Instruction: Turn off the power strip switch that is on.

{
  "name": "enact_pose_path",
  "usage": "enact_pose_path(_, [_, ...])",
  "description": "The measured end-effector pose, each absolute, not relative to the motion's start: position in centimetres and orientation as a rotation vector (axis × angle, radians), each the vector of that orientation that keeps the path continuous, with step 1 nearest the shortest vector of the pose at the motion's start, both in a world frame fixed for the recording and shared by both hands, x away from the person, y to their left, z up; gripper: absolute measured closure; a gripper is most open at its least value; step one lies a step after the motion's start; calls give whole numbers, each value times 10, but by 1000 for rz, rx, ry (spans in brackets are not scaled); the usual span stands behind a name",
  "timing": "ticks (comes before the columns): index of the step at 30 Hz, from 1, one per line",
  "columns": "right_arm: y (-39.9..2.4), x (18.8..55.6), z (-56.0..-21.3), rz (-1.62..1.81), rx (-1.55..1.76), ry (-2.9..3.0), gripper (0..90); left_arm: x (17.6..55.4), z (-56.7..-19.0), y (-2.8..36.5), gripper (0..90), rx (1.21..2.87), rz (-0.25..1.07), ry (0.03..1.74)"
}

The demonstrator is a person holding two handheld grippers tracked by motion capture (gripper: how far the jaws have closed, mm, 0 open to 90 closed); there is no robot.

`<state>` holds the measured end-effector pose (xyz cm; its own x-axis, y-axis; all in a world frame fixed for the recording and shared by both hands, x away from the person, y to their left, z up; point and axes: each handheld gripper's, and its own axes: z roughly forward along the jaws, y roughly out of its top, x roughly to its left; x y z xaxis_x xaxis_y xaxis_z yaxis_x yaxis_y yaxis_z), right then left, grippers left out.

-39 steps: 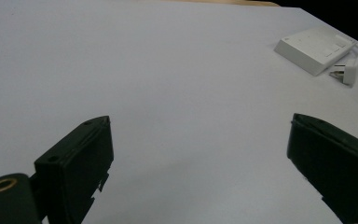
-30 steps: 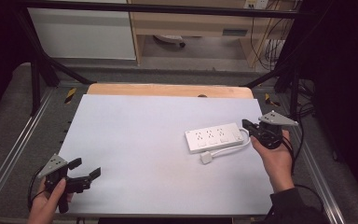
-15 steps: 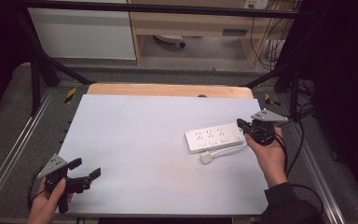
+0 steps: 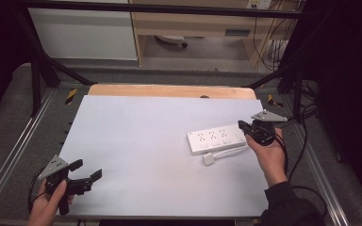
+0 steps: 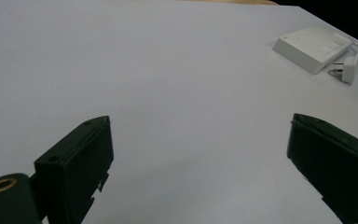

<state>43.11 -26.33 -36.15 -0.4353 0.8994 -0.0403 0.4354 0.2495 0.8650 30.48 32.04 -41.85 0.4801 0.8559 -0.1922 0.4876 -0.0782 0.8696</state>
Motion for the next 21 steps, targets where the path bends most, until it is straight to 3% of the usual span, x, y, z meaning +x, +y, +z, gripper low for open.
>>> enact_pose_path(21, [-257, 437, -377, 1091, 1236, 2016, 900, 305, -418, 321, 69, 1725, 462, 1150])
